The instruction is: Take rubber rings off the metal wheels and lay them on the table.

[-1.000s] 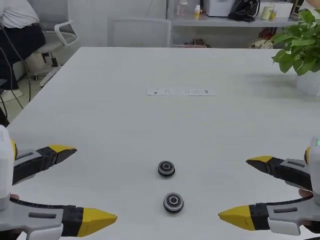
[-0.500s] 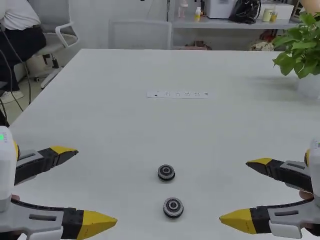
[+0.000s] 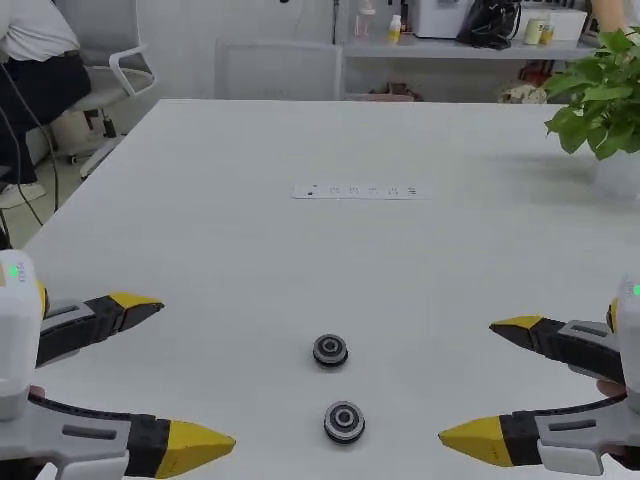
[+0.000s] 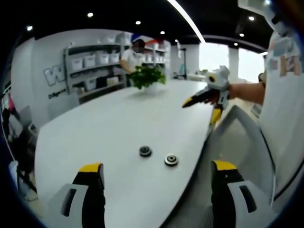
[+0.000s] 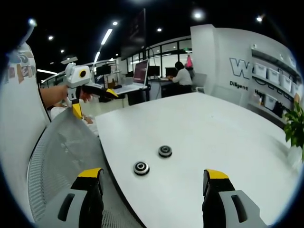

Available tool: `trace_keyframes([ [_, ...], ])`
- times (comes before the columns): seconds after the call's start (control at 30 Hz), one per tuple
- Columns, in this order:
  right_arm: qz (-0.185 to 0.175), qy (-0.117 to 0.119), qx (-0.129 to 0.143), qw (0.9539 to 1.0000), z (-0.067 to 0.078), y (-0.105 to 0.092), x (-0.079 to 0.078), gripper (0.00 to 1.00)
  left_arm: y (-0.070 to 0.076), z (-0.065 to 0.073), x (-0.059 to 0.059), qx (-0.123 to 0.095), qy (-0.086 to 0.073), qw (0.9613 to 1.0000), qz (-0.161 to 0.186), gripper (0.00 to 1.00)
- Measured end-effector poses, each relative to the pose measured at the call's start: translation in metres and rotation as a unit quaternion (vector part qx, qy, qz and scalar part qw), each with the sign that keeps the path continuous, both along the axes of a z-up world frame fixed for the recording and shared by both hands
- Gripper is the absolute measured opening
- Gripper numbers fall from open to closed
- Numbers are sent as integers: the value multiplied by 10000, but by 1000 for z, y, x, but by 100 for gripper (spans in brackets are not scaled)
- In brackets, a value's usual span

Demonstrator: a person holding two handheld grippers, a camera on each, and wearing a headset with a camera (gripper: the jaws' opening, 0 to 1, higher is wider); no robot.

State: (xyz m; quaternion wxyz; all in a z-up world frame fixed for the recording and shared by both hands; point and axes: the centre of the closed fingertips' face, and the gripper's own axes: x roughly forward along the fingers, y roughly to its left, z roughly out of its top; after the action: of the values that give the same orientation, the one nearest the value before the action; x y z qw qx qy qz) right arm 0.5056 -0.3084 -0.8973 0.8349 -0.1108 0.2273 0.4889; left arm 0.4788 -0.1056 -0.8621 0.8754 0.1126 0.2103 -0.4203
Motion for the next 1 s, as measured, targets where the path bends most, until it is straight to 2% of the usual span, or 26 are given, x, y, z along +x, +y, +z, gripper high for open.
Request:
trace_keyframes([
  [0.47, 175, -91, -39, 9998, 6, 6, 14, 85, 1, 8, 14, 60, -87, 9999, -80, 93],
  [0.63, 229, -148, -52, 9996, 7, 8, 20, 84, -2, 12, 19, 99, -194, 9996, -174, 92],
  [0.87, 334, -244, -62, 9991, 9, 13, 26, 84, -8, 12, 26, 113, -222, 9993, -284, 91],
  [1.0, 411, -255, -97, 9988, 5, 17, 27, 83, -12, 11, 30, 167, -253, 9989, -362, 91],
])
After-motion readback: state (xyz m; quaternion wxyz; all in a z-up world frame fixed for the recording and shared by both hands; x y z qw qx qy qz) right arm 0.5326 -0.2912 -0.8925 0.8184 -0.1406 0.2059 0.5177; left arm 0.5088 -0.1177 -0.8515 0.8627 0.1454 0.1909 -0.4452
